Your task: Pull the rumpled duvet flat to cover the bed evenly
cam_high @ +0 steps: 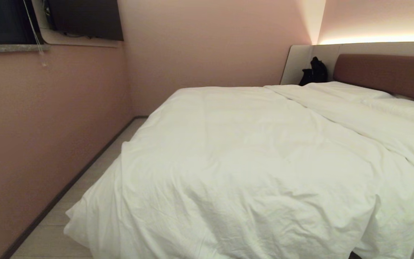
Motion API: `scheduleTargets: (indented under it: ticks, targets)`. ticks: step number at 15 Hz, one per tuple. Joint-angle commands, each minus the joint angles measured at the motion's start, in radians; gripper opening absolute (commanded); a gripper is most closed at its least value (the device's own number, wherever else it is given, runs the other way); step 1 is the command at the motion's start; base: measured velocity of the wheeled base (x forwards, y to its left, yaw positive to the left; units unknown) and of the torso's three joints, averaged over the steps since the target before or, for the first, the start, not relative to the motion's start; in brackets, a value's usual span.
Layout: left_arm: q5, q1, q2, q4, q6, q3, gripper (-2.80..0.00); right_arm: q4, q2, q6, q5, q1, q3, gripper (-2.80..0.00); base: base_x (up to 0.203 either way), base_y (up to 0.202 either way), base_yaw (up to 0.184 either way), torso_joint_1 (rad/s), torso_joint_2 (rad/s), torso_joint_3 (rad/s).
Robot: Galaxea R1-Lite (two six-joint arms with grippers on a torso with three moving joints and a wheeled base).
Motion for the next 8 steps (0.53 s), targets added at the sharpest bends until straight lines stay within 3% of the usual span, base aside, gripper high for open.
scheduleTargets:
  ticks: [1, 8]
  targets:
    - [0.000, 0.000, 0.000, 0.000, 0.000, 0.000, -2.80, 0.000, 0.000, -0.001, 0.000, 0.000, 0.000, -2.80, 0.000, 0.198, -0.005, 0.002, 0.01, 0.006]
    - [0.000, 0.000, 0.000, 0.000, 0.000, 0.000, -2.80, 0.000, 0.000, -0.001, 0.000, 0.000, 0.001, -2.80, 0.000, 0.199, 0.000, 0.002, 0.00, 0.003]
